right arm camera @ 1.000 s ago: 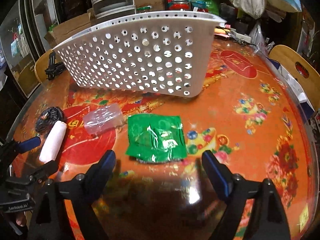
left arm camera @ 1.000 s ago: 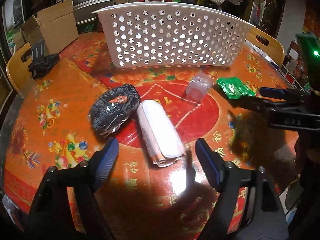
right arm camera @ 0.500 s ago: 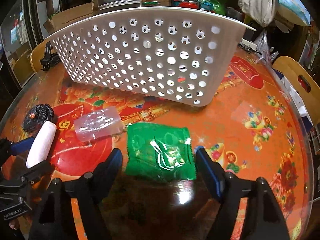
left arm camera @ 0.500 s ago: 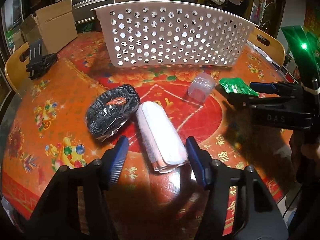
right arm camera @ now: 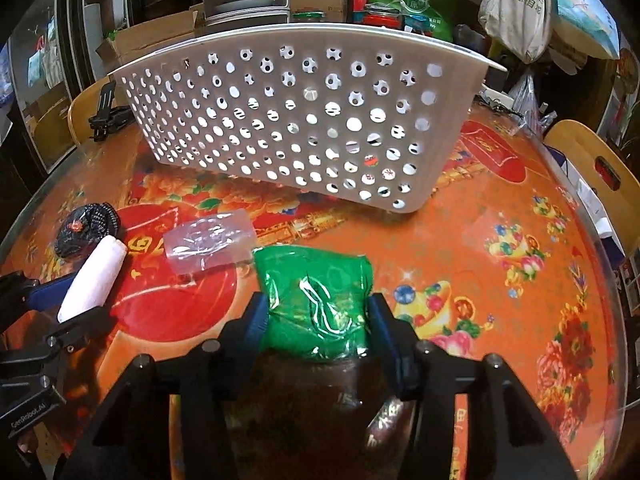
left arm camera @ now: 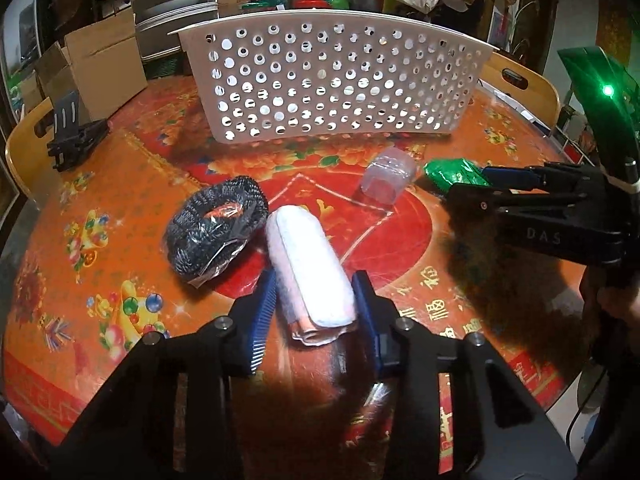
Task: Organize soft objects
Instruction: 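Grasp the rolled pink-and-white towel with the left tool while the right tool grasps the green packet, then lift the towel with the left tool while the right tool lifts the green packet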
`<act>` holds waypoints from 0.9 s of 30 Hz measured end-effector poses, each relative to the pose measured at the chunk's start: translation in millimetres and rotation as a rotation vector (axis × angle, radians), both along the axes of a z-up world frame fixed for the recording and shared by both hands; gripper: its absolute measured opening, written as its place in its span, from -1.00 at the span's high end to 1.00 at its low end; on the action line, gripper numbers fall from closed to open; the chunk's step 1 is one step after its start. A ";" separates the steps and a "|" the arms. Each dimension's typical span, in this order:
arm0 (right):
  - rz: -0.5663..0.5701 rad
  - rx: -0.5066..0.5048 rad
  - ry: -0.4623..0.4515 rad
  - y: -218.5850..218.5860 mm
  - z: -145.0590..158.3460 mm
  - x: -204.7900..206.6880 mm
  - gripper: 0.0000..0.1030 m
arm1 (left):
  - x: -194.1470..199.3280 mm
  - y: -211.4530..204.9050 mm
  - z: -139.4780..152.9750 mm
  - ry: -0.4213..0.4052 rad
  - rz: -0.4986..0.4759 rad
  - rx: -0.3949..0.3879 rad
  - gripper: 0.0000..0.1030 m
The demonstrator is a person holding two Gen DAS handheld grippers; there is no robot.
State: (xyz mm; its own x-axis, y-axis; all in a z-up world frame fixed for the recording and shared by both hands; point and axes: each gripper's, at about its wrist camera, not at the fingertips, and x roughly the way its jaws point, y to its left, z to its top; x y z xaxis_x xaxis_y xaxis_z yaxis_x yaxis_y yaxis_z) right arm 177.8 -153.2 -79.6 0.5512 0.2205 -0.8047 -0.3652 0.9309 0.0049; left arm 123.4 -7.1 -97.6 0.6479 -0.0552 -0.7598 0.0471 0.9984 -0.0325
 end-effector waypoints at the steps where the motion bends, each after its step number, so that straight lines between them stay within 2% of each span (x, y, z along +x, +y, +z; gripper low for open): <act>1: -0.001 0.004 0.001 -1.1 0.2 -1.0 0.05 | -1.2 0.5 0.2 -0.005 -0.007 -0.009 0.31; 10: -0.009 0.034 -0.008 -11.8 5.9 -15.5 0.07 | -11.2 -1.9 8.3 -0.048 -0.031 -0.019 0.34; 27: -0.020 0.076 -0.108 -26.3 49.4 -50.4 0.08 | -30.8 6.6 35.2 -0.136 -0.049 -0.044 0.41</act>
State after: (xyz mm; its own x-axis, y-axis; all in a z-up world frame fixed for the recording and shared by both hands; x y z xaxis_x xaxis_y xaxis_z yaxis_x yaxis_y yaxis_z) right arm 127.4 -179.6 -30.2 0.6386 0.2666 -0.7218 -0.3490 0.9364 0.0371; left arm 92.6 -0.5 -62.4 0.7400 -0.1208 -0.6617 0.1030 0.9925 -0.0660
